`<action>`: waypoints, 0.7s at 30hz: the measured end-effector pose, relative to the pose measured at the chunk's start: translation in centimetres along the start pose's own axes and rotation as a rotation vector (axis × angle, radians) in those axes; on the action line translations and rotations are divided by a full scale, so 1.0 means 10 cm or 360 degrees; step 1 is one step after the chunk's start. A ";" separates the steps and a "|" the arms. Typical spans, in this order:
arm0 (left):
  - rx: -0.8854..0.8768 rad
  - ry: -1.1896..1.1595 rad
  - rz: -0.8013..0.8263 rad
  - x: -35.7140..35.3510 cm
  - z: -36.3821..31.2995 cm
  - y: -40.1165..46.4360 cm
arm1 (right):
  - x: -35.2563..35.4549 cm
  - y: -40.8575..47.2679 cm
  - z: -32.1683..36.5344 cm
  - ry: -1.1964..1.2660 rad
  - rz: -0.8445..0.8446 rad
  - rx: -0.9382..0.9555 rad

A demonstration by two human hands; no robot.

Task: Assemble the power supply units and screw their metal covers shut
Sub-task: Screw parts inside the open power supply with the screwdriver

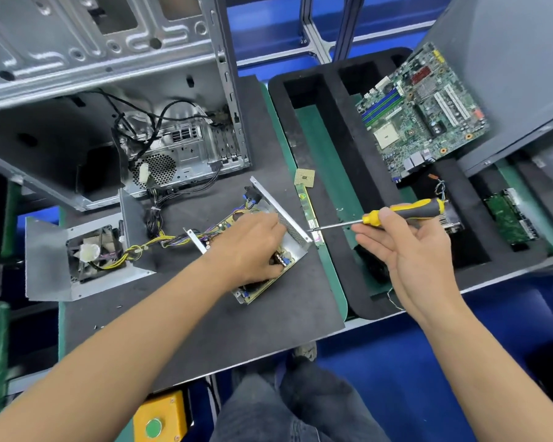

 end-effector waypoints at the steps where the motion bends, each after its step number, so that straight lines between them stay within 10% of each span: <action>1: -0.0019 0.0029 -0.0015 -0.01 -0.01 0.01 | 0.00 0.00 -0.01 0.0002 -0.0002 -0.0006; 9: -0.0190 0.0237 0.0423 -0.20 0.00 0.14 | -0.03 0.03 -0.09 0.0015 0.0010 -0.0044; 21: -0.0380 -0.0017 -0.0493 0.20 -0.02 -0.08 | -0.04 0.05 -0.15 0.0017 -0.0003 -0.0074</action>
Point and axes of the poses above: each hand's wrist, its own y-axis towards the middle knuckle, its own x-axis out of the back of the hand, z = x × y, the point moved 7 cm from there along y, towards the middle knuckle, and after that the axes turned 13 degrees about -y, right-handed, at the moved point
